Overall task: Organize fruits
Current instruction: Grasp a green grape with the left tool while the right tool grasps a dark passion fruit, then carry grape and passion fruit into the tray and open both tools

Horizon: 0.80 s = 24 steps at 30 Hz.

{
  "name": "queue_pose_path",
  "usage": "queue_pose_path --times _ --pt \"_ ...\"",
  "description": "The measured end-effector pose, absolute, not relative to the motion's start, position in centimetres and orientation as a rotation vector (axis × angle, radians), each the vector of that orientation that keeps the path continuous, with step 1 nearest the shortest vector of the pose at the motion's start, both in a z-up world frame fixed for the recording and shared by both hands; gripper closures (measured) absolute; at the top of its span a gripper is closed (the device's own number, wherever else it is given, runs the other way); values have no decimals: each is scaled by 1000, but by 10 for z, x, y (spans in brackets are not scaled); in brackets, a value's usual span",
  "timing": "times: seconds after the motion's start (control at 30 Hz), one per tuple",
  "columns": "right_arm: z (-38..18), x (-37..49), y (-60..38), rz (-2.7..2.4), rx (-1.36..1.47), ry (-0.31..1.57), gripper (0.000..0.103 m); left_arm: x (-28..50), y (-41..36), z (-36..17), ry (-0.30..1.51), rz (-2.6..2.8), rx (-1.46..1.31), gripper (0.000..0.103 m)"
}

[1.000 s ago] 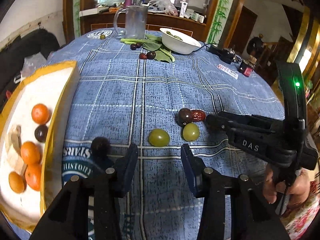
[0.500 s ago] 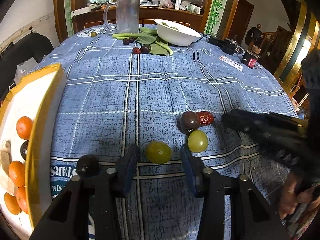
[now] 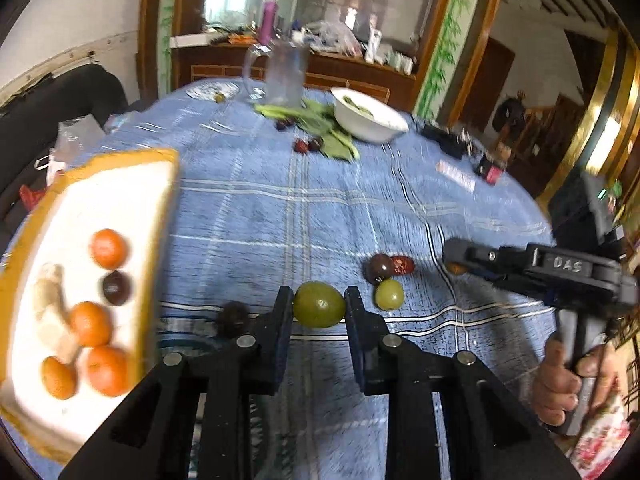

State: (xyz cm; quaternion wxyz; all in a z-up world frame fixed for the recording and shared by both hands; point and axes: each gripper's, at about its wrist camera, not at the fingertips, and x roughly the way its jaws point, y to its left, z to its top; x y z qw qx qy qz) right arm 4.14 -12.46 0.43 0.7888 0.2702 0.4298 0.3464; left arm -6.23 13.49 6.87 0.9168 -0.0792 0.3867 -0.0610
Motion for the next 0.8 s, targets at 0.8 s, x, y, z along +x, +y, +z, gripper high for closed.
queue_pose_path --times 0.8 --pt "58 -34 62 906 261 951 79 -134 321 53 810 285 -371 78"
